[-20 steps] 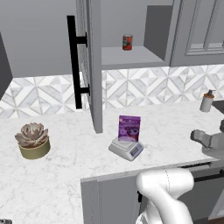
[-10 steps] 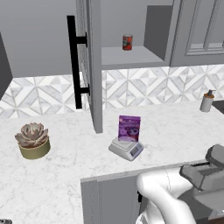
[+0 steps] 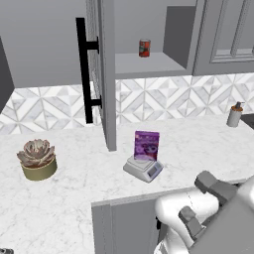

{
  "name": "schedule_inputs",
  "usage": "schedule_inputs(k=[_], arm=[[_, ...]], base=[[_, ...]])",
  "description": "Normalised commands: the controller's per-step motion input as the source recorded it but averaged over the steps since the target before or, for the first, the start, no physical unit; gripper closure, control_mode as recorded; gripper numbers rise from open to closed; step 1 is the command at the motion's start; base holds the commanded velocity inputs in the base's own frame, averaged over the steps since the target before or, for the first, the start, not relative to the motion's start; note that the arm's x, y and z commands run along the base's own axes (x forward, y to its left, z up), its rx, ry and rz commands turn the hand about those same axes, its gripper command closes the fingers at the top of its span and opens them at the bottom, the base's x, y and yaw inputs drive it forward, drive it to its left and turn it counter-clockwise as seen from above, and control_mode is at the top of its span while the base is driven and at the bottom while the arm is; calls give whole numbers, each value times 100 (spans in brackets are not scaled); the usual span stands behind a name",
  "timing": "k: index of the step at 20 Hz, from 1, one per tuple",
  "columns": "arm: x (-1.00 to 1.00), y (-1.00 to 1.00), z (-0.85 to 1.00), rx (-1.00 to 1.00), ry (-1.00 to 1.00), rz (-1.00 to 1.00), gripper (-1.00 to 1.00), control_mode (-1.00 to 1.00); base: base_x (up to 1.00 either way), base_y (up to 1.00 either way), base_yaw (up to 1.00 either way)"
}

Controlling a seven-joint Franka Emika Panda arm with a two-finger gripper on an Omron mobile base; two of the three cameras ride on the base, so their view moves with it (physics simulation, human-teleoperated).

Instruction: Pick the cereal and place it on the digital scale for weighing, and close the cabinet.

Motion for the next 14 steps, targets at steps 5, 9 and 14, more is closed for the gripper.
schedule_inputs(k=[5,9,14], arm=[[72,44,-42,18,16,-17,-100,-100],[88,7,-3,0,7,-1,-100,-100],[80,21,-17,-5,1,-2,-100,-100]], base=[[0,0,0],[0,0,0],[0,0,0]])
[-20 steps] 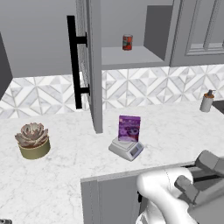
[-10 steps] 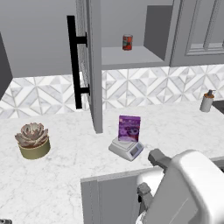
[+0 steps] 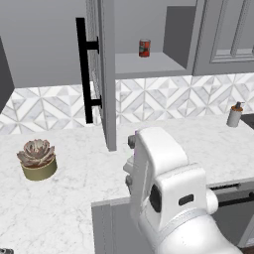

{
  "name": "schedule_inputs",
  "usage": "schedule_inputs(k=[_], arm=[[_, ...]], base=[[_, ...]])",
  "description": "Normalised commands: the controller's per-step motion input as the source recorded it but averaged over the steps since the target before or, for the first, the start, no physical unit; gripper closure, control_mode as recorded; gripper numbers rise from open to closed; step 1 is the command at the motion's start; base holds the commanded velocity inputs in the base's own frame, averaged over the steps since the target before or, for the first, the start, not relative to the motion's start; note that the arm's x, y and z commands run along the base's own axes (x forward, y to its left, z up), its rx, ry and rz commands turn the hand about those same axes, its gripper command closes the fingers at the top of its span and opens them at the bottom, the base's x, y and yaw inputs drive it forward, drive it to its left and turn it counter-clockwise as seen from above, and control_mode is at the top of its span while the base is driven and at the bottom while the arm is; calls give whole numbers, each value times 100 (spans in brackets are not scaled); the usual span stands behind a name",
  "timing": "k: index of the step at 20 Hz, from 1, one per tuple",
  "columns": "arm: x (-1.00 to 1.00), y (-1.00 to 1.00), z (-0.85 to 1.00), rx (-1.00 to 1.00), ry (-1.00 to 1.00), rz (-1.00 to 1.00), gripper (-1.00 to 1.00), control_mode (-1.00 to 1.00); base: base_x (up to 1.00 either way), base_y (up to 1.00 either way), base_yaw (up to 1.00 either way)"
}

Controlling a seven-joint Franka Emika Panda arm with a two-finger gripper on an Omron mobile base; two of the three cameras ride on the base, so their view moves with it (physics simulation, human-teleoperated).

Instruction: Pick the cereal and place it on the digital scale for weighing, and close the cabinet.

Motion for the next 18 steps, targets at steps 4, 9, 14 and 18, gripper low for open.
schedule_inputs(k=[4,9,14,18], arm=[[68,28,-31,-8,-1,-5,-100,-100],[53,18,-27,-8,0,-7,-100,-100],[37,8,-13,-5,-2,-7,-100,-100],[35,20,-11,-6,0,-7,-100,-100]], base=[[0,0,0],[0,0,0],[0,0,0],[0,0,0]])
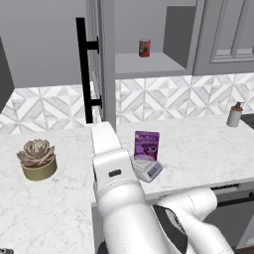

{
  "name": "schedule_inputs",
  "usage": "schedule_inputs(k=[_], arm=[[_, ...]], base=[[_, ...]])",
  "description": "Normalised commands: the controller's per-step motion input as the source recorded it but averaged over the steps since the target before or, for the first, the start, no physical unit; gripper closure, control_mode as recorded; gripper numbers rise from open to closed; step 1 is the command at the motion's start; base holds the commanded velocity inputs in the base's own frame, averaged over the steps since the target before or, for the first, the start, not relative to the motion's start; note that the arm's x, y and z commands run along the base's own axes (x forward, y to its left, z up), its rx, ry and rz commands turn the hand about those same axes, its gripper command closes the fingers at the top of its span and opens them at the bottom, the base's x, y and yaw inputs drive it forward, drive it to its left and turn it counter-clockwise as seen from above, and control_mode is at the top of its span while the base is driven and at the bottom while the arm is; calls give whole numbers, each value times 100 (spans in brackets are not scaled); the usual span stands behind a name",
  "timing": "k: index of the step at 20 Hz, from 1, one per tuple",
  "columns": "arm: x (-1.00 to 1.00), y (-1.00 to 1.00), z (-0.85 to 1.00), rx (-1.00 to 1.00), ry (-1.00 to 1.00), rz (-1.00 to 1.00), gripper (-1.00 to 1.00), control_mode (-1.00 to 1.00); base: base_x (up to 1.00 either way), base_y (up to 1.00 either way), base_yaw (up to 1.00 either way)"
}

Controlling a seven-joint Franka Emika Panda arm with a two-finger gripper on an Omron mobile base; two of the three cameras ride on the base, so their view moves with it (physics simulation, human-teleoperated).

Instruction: Pick the cereal and place it on the digital scale for weighing, and close the cabinet.

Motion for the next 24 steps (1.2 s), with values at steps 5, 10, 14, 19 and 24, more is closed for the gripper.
schedule_inputs(k=[5,10,14,19,24], arm=[[19,39,0,-4,-2,-11,-100,-100],[40,46,-1,-5,0,-11,-100,-100],[45,23,-3,-3,0,-8,-100,-100],[42,18,-11,-3,0,-7,-100,-100],[46,11,-12,-2,0,-6,-100,-100]], base=[[0,0,0],[0,0,0],[0,0,0],[0,0,0],[0,0,0]])
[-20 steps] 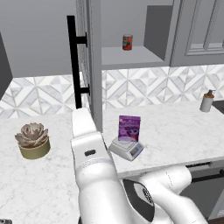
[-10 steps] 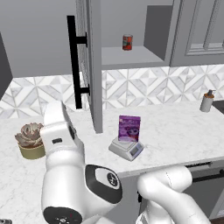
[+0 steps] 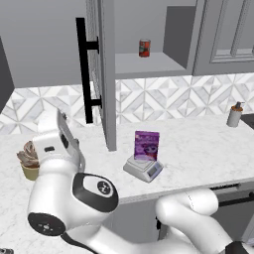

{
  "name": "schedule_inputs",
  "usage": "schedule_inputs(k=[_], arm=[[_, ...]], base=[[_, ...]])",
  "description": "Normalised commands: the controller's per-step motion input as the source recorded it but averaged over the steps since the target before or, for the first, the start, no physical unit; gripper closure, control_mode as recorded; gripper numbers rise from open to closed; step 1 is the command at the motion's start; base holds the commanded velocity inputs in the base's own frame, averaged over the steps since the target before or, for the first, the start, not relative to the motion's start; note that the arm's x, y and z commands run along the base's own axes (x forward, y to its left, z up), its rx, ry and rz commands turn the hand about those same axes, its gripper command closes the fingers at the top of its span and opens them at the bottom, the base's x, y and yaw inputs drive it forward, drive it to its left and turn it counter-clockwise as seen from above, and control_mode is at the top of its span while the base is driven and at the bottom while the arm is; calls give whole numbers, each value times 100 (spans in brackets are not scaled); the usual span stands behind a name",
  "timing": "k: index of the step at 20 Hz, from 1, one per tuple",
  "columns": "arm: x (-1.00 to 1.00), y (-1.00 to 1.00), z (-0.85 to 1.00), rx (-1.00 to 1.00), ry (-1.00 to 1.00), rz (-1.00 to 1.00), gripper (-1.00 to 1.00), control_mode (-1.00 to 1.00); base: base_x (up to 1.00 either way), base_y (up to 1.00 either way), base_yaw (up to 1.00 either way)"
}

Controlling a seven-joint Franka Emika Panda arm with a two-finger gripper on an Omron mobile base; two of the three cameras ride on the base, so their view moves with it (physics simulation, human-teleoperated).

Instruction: Pick the cereal and place it on the digital scale for weighing, and close the cabinet.

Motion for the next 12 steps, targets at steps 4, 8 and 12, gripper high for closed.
schedule_inputs(k=[4,8,12], arm=[[24,0,0,0,-8,-7,-100,-100],[17,0,3,0,-12,-5,-100,-100],[29,-16,5,0,-5,-1,-100,-100]], base=[[0,0,0],[0,0,0],[0,0,0]])
